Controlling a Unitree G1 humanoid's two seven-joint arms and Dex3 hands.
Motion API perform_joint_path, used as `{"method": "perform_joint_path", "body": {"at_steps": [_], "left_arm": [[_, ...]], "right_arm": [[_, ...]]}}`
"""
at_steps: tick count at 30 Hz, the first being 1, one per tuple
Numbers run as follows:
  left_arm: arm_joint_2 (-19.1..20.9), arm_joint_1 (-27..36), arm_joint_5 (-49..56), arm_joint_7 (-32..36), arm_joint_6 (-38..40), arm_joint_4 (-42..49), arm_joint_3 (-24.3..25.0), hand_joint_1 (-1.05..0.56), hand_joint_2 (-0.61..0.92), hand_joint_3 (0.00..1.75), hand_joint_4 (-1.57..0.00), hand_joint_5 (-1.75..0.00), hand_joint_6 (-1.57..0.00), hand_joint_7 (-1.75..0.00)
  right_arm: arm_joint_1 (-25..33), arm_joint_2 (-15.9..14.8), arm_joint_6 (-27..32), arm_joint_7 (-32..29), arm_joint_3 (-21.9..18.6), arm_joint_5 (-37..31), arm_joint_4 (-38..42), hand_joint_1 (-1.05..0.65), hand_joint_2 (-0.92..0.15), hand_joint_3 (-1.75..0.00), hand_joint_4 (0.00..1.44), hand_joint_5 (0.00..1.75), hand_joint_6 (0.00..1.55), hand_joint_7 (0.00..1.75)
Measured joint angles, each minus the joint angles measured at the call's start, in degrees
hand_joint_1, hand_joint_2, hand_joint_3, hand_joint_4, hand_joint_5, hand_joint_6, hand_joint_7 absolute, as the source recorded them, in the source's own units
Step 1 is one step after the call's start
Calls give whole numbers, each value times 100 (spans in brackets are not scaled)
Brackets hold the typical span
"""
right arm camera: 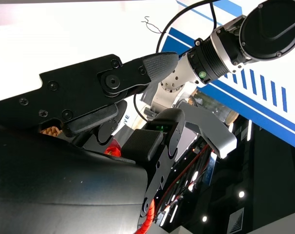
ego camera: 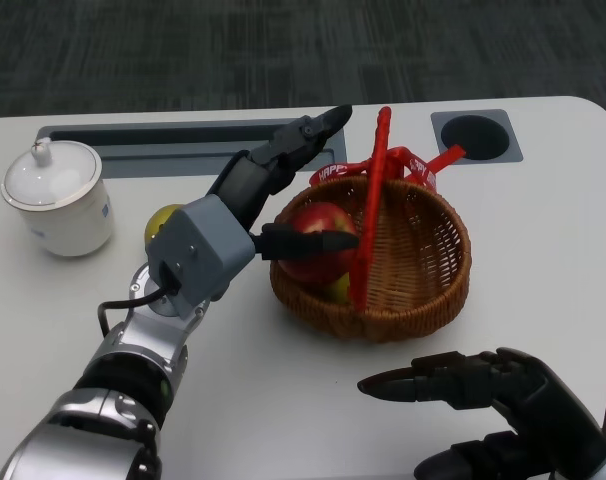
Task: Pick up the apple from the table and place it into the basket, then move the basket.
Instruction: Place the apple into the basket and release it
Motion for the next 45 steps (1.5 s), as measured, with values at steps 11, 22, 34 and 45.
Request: {"method": "perform_joint_path", "body": {"at_steps": [11,22,34,45], "left_arm": [[292,104,-266,-407,-371,-555,112,-45,74,0,-19,-3,-29,-2],[565,699,-972,-1040,-639,-1359,365,-48,76,0,-34,-3,-39,-2],[1100,2127,-1183,-1338,-716,-2882,408,-49,78,0,-45,-3,-49,-2],[1372,3136,-1216,-1358,-604,-3823,470,-52,78,0,-51,-2,-54,-1]], "right_arm": [[-256,-59,-198,63,-123,145,90,-50,-90,-1,95,0,85,0],[-623,-423,-453,36,-431,259,-112,-51,-92,-1,91,0,82,0],[-1462,-876,-853,-168,-882,-431,521,-55,-91,-1,85,1,77,1],[-2422,-986,-875,-625,-881,-1749,1824,-61,-92,-1,79,0,72,0]]}}
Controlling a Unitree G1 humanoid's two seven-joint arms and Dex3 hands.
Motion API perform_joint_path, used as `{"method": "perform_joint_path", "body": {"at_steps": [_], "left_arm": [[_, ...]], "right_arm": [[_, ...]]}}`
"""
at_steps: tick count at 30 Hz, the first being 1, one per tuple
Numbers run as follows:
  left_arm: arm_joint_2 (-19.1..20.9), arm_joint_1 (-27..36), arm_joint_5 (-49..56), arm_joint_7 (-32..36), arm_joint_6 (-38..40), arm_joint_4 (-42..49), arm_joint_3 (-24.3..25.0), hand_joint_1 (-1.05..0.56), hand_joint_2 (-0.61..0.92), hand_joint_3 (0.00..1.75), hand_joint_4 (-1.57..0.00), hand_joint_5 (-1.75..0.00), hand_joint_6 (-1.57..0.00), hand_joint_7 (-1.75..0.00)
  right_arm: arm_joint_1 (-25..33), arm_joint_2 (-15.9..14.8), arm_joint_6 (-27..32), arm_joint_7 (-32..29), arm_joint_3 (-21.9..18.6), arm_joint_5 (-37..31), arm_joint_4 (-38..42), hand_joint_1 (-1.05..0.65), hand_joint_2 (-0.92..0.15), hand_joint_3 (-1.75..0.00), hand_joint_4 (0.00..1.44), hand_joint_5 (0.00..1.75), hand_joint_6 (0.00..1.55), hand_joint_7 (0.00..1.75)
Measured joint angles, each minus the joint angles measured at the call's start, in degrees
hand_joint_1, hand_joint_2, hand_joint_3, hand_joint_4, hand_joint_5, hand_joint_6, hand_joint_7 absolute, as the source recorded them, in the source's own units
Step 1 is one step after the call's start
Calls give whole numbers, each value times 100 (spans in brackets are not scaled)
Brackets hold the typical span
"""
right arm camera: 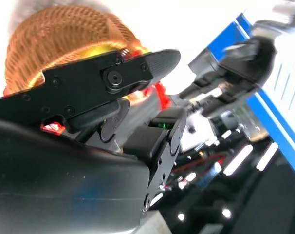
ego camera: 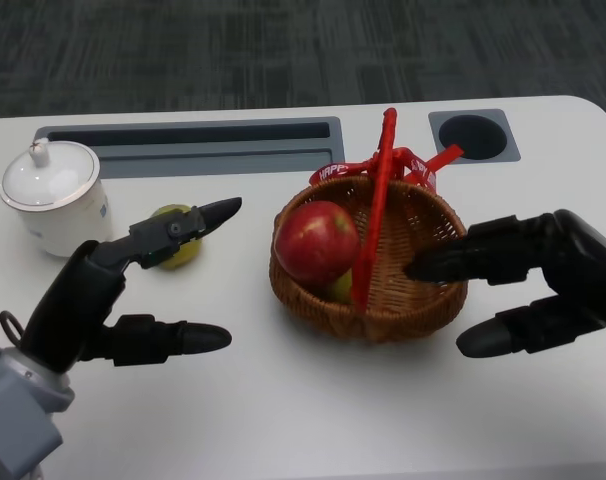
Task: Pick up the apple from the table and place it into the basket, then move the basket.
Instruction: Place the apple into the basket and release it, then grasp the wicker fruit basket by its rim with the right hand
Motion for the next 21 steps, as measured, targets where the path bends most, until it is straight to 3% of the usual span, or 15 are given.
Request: {"method": "perform_joint_path", "body": {"at_steps": [5,9,16,21], "left_arm": [[51,343,-10,1,-5,-275,4,-54,79,0,-54,-3,-56,-1],[68,537,-13,1,-37,-356,4,-53,80,1,-55,-2,-57,-1],[64,669,-168,0,-166,-418,2,-53,80,0,-58,-2,-60,-1],[43,723,-215,0,-193,-555,-15,-53,80,0,-59,-2,-61,-1]], "right_arm": [[-629,-171,86,-678,89,-995,695,-66,-92,-5,76,0,71,0],[-989,-311,294,-1525,381,-1969,928,-68,-92,-7,77,1,71,1],[-1581,-530,716,-2978,1237,-3403,1245,-72,-92,-11,78,1,70,0],[-1803,-580,950,-3626,1989,-4059,1522,-74,-92,-13,79,1,71,1]]}}
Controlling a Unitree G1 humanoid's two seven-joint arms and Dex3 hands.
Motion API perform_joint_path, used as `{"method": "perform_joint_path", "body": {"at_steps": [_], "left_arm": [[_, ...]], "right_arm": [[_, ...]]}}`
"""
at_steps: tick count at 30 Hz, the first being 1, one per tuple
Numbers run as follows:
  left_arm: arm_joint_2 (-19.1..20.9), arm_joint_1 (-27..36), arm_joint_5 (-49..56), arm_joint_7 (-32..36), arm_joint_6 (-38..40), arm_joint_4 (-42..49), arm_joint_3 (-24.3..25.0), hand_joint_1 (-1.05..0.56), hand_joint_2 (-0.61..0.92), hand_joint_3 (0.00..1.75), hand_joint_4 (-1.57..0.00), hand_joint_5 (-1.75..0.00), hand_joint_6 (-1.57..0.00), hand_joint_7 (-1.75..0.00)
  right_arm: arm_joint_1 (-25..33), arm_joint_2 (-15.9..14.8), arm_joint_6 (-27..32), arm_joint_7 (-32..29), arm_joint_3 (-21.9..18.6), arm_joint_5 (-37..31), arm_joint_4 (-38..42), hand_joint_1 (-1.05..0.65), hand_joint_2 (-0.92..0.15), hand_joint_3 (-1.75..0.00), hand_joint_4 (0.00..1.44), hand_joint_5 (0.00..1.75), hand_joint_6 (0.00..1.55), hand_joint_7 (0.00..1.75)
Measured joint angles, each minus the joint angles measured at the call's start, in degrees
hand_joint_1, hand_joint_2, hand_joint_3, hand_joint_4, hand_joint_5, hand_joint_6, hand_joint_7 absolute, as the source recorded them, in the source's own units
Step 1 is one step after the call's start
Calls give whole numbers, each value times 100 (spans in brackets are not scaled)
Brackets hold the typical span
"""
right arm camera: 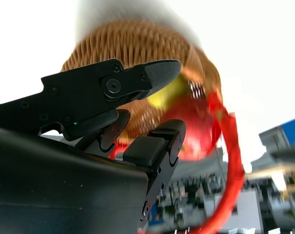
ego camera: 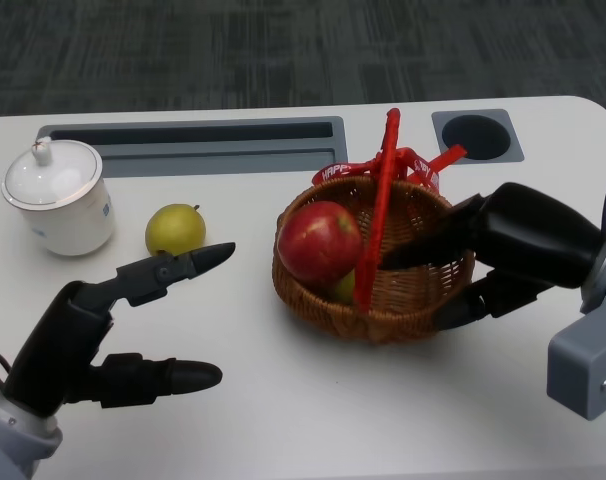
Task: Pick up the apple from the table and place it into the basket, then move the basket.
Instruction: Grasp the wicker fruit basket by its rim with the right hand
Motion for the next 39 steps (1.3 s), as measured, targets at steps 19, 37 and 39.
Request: {"method": "perform_joint_path", "body": {"at_steps": [19,37,39], "left_arm": [[-165,62,-234,-26,10,-114,-78,-48,80,0,-67,-2,-68,-1],[-504,197,-218,87,-461,-122,30,-42,79,0,-76,-2,-72,-1],[-514,213,-214,126,-514,-130,53,-42,79,0,-77,-2,-72,-1]], "right_arm": [[-585,-4,562,-352,1329,-539,310,-82,-92,-9,78,1,67,1],[-1017,635,1812,-188,1803,-576,719,-53,-90,-5,80,2,70,1],[-1013,654,1864,-257,1853,-582,724,-45,-92,-15,88,5,74,2]]}}
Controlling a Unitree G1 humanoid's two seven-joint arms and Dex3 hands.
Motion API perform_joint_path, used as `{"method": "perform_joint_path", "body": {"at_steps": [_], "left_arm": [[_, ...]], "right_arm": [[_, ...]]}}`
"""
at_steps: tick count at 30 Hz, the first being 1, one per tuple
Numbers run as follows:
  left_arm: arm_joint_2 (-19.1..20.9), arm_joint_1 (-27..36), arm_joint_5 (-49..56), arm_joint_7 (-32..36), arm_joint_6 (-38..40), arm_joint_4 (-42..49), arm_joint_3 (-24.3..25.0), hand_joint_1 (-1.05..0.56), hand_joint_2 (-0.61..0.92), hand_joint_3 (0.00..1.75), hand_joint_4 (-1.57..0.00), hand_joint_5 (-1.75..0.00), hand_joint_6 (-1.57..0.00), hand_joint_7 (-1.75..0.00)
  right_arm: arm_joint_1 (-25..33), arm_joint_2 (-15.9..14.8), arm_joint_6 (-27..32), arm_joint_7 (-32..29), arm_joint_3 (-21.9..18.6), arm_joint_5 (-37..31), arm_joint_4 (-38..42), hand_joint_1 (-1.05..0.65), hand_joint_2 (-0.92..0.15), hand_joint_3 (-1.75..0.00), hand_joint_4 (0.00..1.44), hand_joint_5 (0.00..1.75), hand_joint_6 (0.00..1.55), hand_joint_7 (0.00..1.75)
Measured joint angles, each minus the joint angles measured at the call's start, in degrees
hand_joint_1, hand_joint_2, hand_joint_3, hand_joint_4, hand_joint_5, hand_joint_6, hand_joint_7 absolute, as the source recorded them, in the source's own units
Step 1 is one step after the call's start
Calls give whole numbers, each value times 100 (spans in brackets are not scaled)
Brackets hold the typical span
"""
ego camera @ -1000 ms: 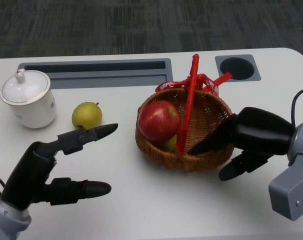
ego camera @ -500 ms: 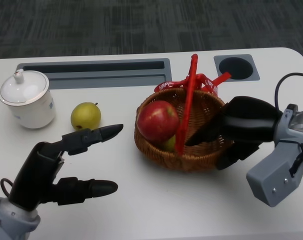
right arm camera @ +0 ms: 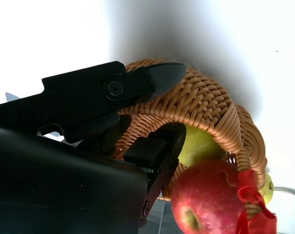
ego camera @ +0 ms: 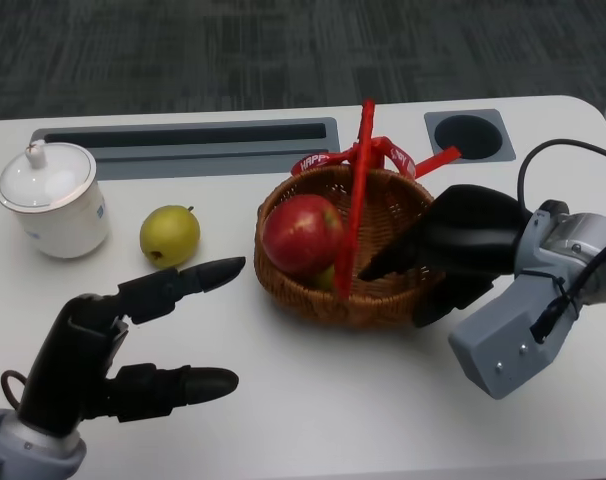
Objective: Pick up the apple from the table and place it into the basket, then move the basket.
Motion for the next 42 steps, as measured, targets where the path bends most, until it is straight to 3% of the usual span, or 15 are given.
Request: {"method": "perform_joint_path", "body": {"at_steps": [3,7,23,28,33,42], "left_arm": [[-2,5,0,34,-34,-14,21,-41,80,0,-78,-2,-73,-1],[-3,31,0,66,-37,-46,24,-41,80,0,-80,-2,-74,-1],[-87,202,-165,82,-30,-209,24,-33,83,1,-86,-2,-78,-1],[-90,242,-212,82,-24,-334,23,-33,84,0,-87,-2,-78,-1],[-92,385,-228,89,-23,-487,29,-35,84,0,-87,-1,-78,-1],[-91,670,-232,121,-61,-739,35,-37,85,0,-87,-1,-80,-1]], "right_arm": [[29,9,-5,-146,52,-4,8,-33,-92,-26,98,8,79,3],[86,19,-105,-251,66,25,28,-28,-92,-23,100,7,79,2],[119,-20,-166,-350,61,88,91,-32,-92,-34,99,4,76,0],[118,-19,-69,-290,50,108,113,-32,-92,-30,106,7,75,0],[118,-18,301,-11,-97,277,242,-28,-92,-12,107,7,77,1],[68,-8,1437,328,-278,490,423,-30,-92,-23,106,3,82,2]]}}
